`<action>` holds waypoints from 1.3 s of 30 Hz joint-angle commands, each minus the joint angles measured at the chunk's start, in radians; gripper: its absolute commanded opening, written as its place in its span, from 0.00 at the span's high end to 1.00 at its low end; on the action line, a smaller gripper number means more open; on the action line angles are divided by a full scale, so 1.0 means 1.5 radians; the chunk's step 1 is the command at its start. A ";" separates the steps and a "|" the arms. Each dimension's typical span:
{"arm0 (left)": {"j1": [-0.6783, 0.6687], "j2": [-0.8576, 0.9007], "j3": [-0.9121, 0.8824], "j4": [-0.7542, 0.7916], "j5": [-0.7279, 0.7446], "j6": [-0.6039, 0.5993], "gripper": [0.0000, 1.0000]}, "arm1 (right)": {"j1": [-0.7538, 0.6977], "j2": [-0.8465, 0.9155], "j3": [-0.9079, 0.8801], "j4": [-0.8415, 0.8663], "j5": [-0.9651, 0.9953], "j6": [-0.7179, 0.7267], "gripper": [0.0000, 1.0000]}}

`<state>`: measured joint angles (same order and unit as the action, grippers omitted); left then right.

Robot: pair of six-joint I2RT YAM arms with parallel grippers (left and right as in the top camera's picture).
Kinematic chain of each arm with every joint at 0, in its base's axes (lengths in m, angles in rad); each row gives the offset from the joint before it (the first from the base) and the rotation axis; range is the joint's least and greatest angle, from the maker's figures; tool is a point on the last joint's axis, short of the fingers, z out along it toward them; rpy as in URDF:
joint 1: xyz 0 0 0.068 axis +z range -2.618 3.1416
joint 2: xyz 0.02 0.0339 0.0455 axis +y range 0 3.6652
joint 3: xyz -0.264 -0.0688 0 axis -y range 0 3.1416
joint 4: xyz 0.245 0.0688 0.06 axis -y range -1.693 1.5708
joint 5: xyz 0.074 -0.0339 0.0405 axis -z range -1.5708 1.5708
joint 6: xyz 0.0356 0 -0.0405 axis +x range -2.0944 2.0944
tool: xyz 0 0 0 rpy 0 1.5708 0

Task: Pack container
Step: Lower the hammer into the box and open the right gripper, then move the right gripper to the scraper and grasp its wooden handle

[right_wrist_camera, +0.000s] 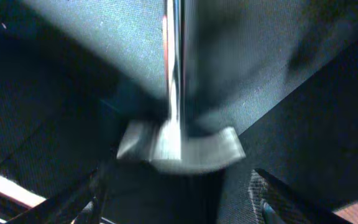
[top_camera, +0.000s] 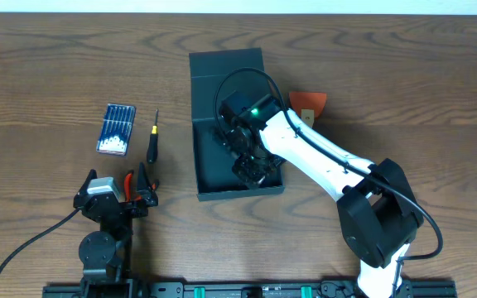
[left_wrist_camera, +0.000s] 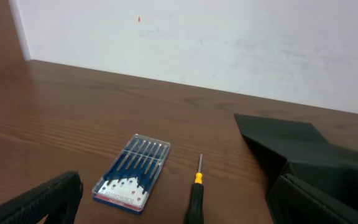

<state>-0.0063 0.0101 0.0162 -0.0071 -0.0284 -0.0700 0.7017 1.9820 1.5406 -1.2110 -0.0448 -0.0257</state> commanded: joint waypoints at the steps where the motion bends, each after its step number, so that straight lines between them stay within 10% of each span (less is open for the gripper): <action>1: 0.004 -0.004 -0.008 -0.012 -0.001 0.009 0.02 | -0.006 -0.001 -0.002 0.000 0.002 0.007 0.21; 8: 0.004 -0.004 -0.008 -0.012 -0.001 0.009 0.01 | -0.006 -0.001 0.031 0.000 -0.006 0.021 0.21; 22: 0.004 -0.004 -0.008 -0.012 -0.001 0.009 0.02 | -0.169 -0.001 0.461 -0.220 0.085 0.232 0.20; 39: 0.004 -0.004 -0.007 -0.012 -0.001 0.009 0.02 | -0.285 0.001 0.054 -0.016 0.042 0.260 0.18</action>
<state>-0.0063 0.0101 0.0162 -0.0071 -0.0284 -0.0700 0.2680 1.9781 1.7061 -1.2720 0.0399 0.3176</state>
